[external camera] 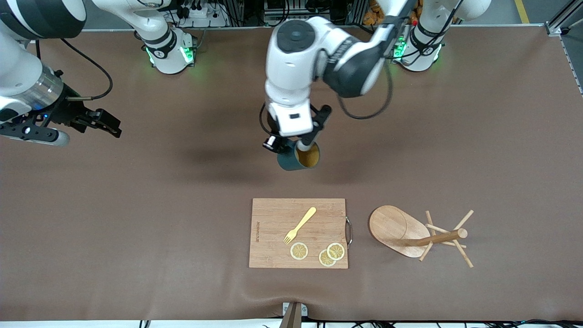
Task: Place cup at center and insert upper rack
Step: 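Lift the mug with the left gripper and carry it to the mug tree, then lower the mug with the left gripper over a mug-tree peg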
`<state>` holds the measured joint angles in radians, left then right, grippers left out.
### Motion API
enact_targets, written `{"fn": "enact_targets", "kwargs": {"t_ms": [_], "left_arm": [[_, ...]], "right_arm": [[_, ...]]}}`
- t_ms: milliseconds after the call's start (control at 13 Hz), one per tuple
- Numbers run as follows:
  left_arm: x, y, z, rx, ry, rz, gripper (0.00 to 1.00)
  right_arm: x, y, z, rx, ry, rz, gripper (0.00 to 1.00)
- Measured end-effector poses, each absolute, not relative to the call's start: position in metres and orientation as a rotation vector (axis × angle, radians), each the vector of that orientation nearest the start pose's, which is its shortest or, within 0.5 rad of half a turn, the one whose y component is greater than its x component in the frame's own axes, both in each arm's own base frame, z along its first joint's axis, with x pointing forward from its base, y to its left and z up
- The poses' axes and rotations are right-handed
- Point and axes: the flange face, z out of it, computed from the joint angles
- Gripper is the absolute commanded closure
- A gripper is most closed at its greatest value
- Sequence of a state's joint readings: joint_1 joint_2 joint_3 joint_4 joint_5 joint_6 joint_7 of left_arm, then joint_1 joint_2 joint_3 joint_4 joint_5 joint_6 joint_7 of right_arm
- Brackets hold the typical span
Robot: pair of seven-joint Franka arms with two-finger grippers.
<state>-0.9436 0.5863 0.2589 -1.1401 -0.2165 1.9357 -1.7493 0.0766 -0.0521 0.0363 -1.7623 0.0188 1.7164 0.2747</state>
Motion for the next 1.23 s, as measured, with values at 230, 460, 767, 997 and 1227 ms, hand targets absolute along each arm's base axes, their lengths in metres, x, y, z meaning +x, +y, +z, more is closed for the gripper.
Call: {"fn": "enact_targets", "kwargs": {"t_ms": [230,460,767,997,1227], "left_arm": [[0.563,-0.474,0.514,-2.932,-1.791,0.145,1.00],[0.606,-0.409,0.523,-2.947,-1.884,0.364,1.00],[0.661,-0.299,0.523,-2.982,-1.976,0.672,1.00],[0.681,-0.239,0.514,-3.016,-1.998,0.904,1.00],[0.688,-0.213,0.508,-3.023,-2.022,1.044,1.00]], "right_arm": [[0.543,0.064,0.576,-3.114,0.257,-0.010,0.00],[0.543,0.063,0.576,-3.114,0.257,-0.013,0.00],[0.543,0.063,0.577,-3.114,0.258,-0.015,0.00],[0.542,0.063,0.578,-3.114,0.259,-0.017,0.00],[0.542,0.062,0.579,-3.114,0.259,-0.022,0.00]]}}
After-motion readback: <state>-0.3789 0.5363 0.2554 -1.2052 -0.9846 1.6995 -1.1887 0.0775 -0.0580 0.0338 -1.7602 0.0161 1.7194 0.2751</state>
